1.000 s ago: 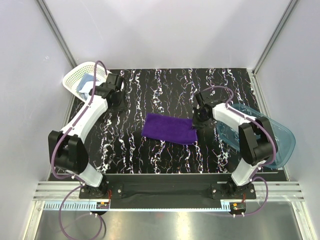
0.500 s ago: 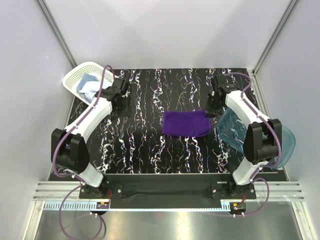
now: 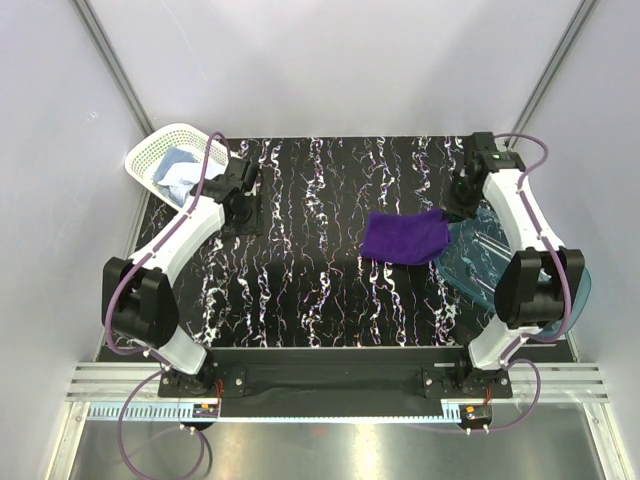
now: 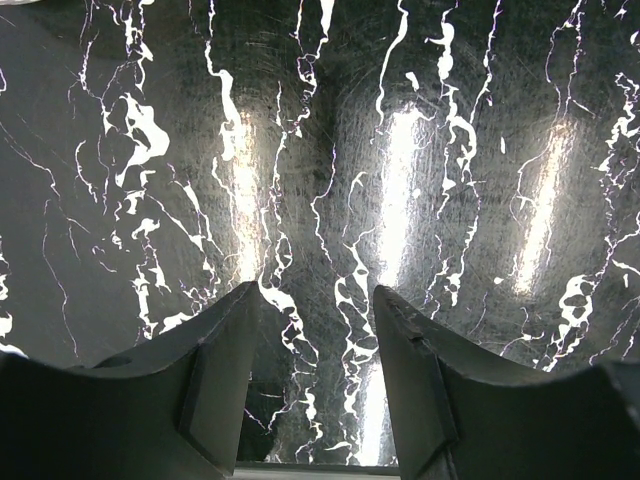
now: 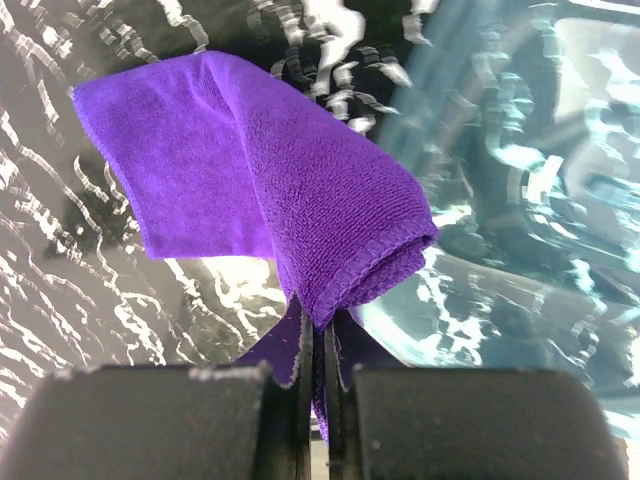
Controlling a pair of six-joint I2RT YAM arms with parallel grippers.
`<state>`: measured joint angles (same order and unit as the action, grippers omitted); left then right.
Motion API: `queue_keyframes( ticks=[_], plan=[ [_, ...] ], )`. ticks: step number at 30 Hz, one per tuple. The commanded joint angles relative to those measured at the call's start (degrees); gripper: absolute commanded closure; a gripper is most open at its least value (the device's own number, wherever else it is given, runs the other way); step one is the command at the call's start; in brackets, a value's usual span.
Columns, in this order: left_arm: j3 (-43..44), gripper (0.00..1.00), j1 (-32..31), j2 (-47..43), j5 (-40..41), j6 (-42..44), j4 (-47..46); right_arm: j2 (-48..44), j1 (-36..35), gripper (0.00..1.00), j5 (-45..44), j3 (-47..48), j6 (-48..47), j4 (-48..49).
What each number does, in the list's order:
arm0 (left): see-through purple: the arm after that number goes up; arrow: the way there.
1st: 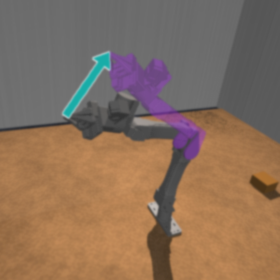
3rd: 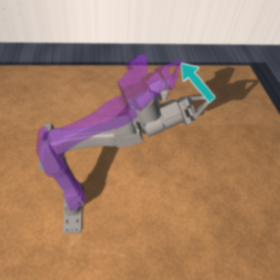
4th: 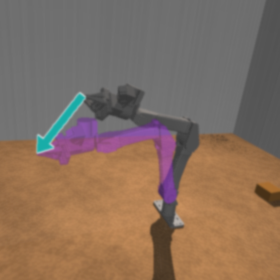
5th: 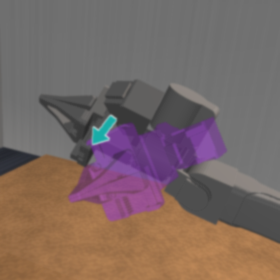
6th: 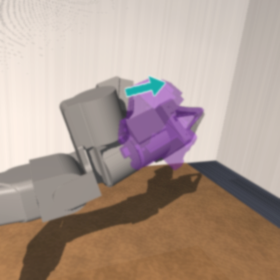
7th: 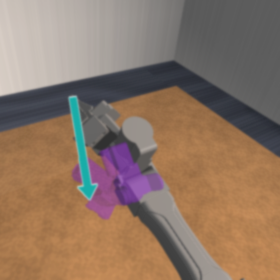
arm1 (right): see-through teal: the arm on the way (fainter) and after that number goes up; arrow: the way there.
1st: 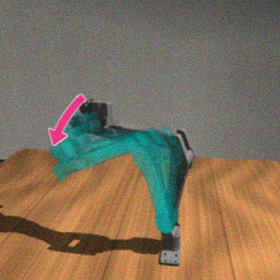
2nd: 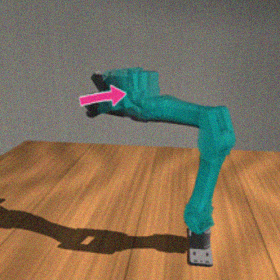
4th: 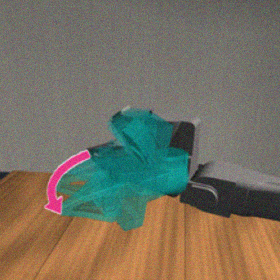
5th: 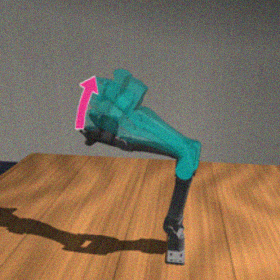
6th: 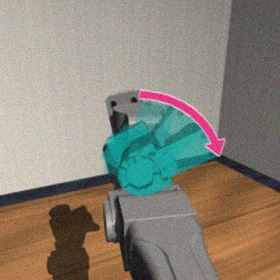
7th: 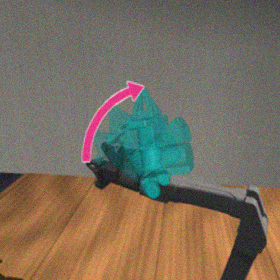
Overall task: Fold and stack the towels
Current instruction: Neatly place the folded towel into the bin
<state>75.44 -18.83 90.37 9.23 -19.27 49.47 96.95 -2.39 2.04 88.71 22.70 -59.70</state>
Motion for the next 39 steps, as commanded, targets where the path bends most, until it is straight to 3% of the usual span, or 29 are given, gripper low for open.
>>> queue_keyframes(
  ticks=[1, 13, 18, 27, 39],
  plan=[
    [-0.12, 0.45, -0.33, -2.65, -0.97, 0.81, -2.1, -4.92, 4.39, 1.0, -1.6, 0.69, -1.43, -3.31],
    [0.06, 0.44, -0.51, -3.18, -4.31, 1.16, -2.72, -12.83, 17.85, 1.0, -4.51, -5.65, -5.3, -4.72],
    [-0.03, 0.44, -0.59, -3.44, -4.84, 1.16, -2.89, -14.94, 19.62, 1.0, -5.38, -6.17, -5.12, -5.42],
    [-0.38, 0.44, -2.26, -4.23, -5.81, 1.07, -3.33, -18.1, 23.04, 1.0, -12.05, -16.98, -6.09, -3.32],
    [0.23, 0.43, -3.49, -4.41, -6.25, 1.25, -3.24, -19.69, 26.56, 1.0, -17.77, -19.71, -4.07, -1.03]
  ],
)
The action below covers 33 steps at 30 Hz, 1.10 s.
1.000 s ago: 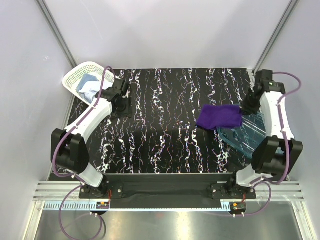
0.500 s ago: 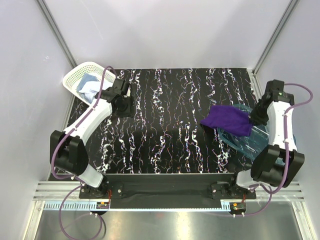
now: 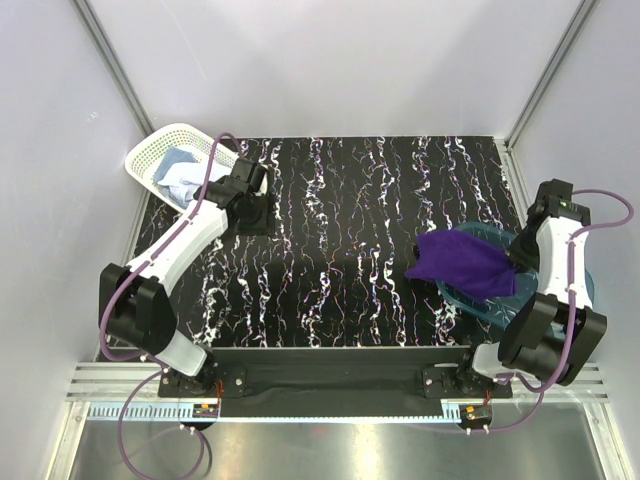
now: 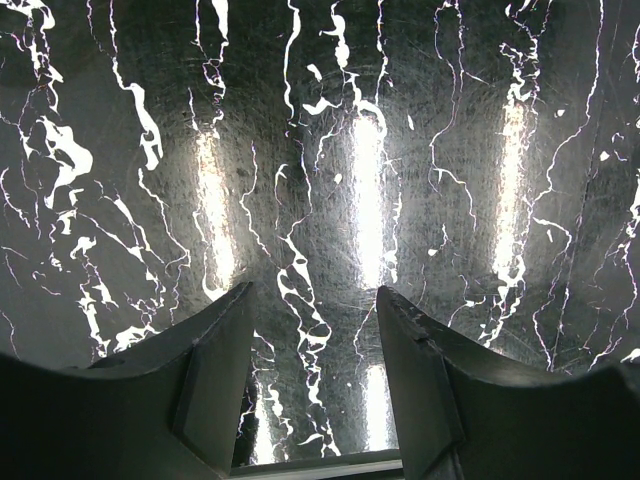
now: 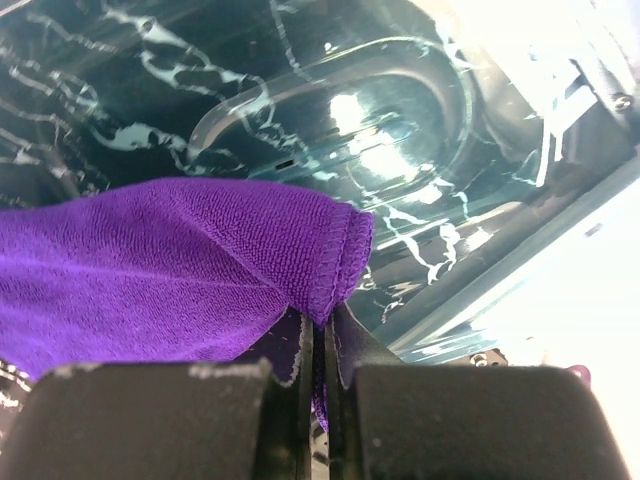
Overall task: Fold and stack the towels
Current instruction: Neatly place the folded towel into the bin
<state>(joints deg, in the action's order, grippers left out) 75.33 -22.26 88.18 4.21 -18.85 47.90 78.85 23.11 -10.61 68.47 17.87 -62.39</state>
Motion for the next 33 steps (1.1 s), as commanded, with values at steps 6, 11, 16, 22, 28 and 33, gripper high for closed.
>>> queue_keyframes(
  ticks=[6, 11, 16, 22, 28, 33],
  plan=[
    [0.17, 0.43, -0.06, -2.75, -1.13, 0.83, -1.76, 1.21, 2.2, 1.0, -8.28, 0.35, 1.91, 1.83],
    [0.26, 0.43, -0.06, -2.75, -1.57, 0.83, -1.76, 3.06, 2.64, 1.0, -8.81, -0.7, 2.43, 3.15],
    [0.7, 0.43, 0.02, -2.93, -1.92, 1.01, -1.67, 5.0, 4.48, 1.0, -10.48, -1.85, 2.7, 4.12],
    [0.61, 0.43, -0.15, -3.98, -2.8, 1.01, -1.76, 4.3, 6.33, 1.0, -13.03, -3.43, 3.58, 7.28],
    [0.52, 0.43, -0.77, -4.25, -3.76, 1.01, -2.02, 3.33, 8.7, 1.0, -16.01, -4.92, 3.93, 9.57],
    [0.87, 0.43, -0.94, -4.42, -5.26, 0.92, -2.2, 3.59, 9.67, 1.0, -17.42, -4.92, 4.45, 10.45]
  ],
)
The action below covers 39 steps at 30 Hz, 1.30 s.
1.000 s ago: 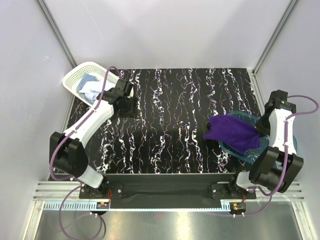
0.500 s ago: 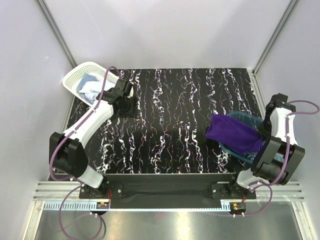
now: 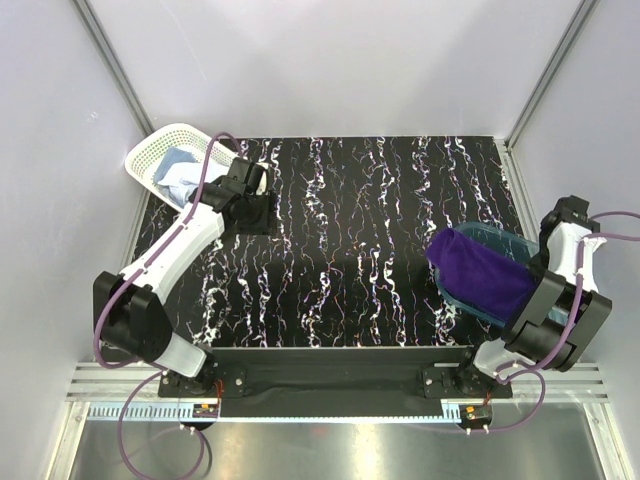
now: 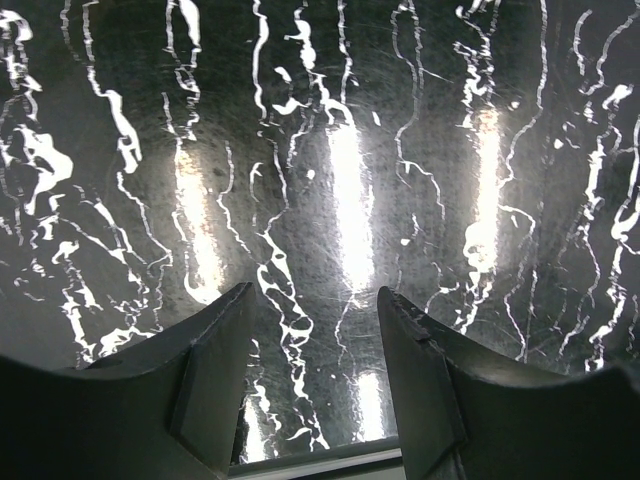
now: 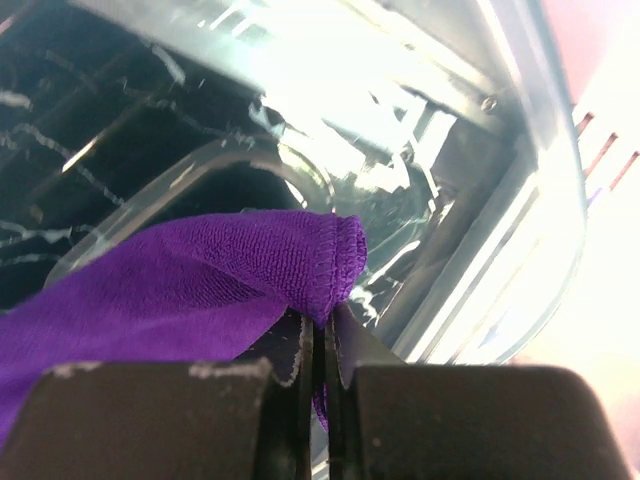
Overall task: Fold and stack the towels
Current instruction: Neatly place the folded towel into the bin
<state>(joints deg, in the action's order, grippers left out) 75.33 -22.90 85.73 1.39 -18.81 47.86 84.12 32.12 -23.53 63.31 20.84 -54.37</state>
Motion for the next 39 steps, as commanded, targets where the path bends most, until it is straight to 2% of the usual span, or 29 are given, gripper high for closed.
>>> queue_keyframes(
  ticks=[1, 6, 8, 9, 10, 13, 14, 17, 19, 23, 27, 29, 30, 34, 39],
  plan=[
    [0.87, 0.43, -0.22, -1.97, -2.62, 0.97, -2.15, -1.59, 0.93, 1.0, -4.86, 0.24, 1.48, 2.77],
    [0.96, 0.43, -0.4, -2.06, -3.14, 0.88, -2.33, -0.45, 1.37, 0.99, -5.47, 0.15, 1.57, 3.57],
    [1.13, 0.43, -0.31, -1.97, -3.15, 0.88, -2.33, 0.08, 1.28, 0.91, -5.39, 0.24, 1.57, 3.83],
    [1.22, 0.43, -0.4, -1.8, -3.06, 0.97, -2.33, 0.87, 1.28, 0.84, -5.74, 0.67, 1.75, 3.4],
    [1.22, 0.43, -0.4, -1.89, -3.14, 0.88, -2.33, 1.22, 1.37, 0.72, -6.96, 0.94, 1.92, 2.52],
    [1.22, 0.43, -0.4, -1.8, -2.88, 0.88, -2.24, 0.09, 1.37, 0.53, -7.23, 2.34, 2.45, 0.94],
    [1.14, 0.43, -0.31, -1.71, -2.62, 0.88, -2.33, -0.53, 1.37, 0.43, -7.23, 2.69, 2.54, 0.58],
    [1.05, 0.43, -0.4, -1.71, -2.27, 1.05, -2.24, -3.6, 1.37, 0.34, -6.18, 5.24, 3.33, -1.0],
    [0.96, 0.43, -0.4, -1.8, -1.92, 0.97, -2.33, -5.1, 1.37, 0.34, -3.82, 7.26, 3.51, -2.05],
    [1.05, 0.43, -0.57, -1.97, -1.57, 1.05, -2.5, -7.21, 1.37, 0.42, 2.95, 8.41, 3.68, -0.83],
    [1.05, 0.43, -0.57, -2.59, -2.79, 0.88, -3.2, -8.26, 1.37, 0.68, 11.47, 4.39, 6.57, 2.85],
    [0.96, 0.43, -0.48, -2.94, -3.23, 0.61, -3.56, -8.97, 1.37, 0.72, 20.24, 1.57, 7.28, 8.29],
    [0.96, 0.43, -0.48, -3.29, -3.32, 0.53, -3.82, -9.23, 1.28, 0.74, 25.93, -1.49, 7.89, 11.88],
    [0.96, 0.43, -0.57, -3.99, -4.9, -0.43, -4.7, -8.71, 0.14, 0.76, 35.54, -8.54, 10.44, 20.06],
    [1.48, 0.43, -0.57, -3.91, -5.7, -1.14, -5.05, -6.43, -7.23, 0.76, 36.27, -13.91, 11.15, 26.06]
  ],
)
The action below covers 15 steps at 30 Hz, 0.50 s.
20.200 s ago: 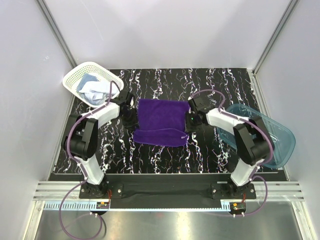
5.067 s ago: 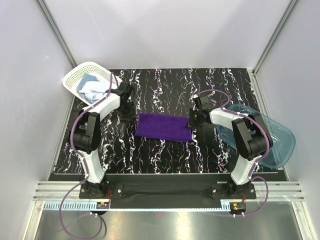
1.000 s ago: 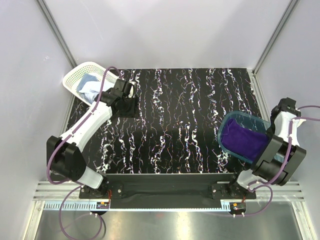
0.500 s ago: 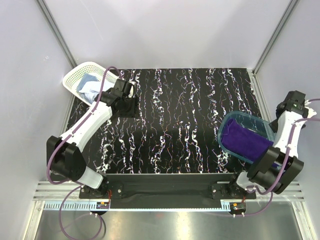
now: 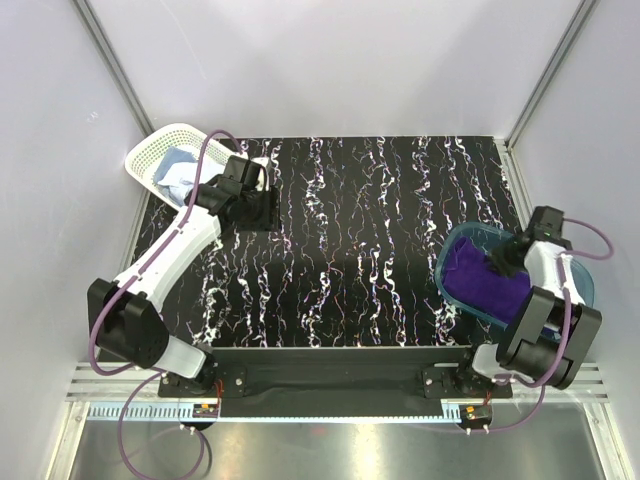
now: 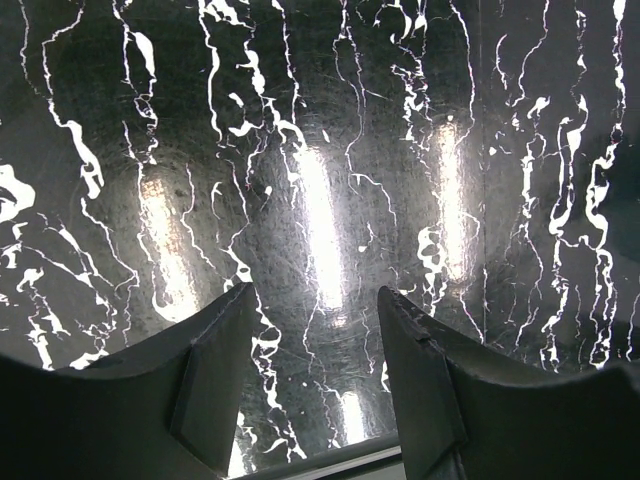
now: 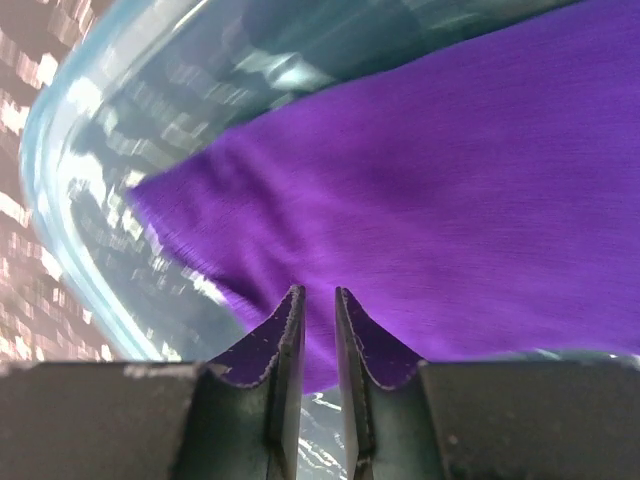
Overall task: Fold and stack the towels
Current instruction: Neatly place the folded towel into the bin
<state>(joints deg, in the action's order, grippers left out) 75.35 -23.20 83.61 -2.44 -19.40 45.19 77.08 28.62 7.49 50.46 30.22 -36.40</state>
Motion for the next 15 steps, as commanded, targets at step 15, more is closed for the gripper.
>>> queue_keyframes(
  ticks=[15],
  plan=[
    [5.23, 0.43, 0.26, -1.61, 1.99, -2.75, -0.46, 8.09, -9.99, 0.7, 8.78, -4.06, 1.87, 14.46]
  ],
)
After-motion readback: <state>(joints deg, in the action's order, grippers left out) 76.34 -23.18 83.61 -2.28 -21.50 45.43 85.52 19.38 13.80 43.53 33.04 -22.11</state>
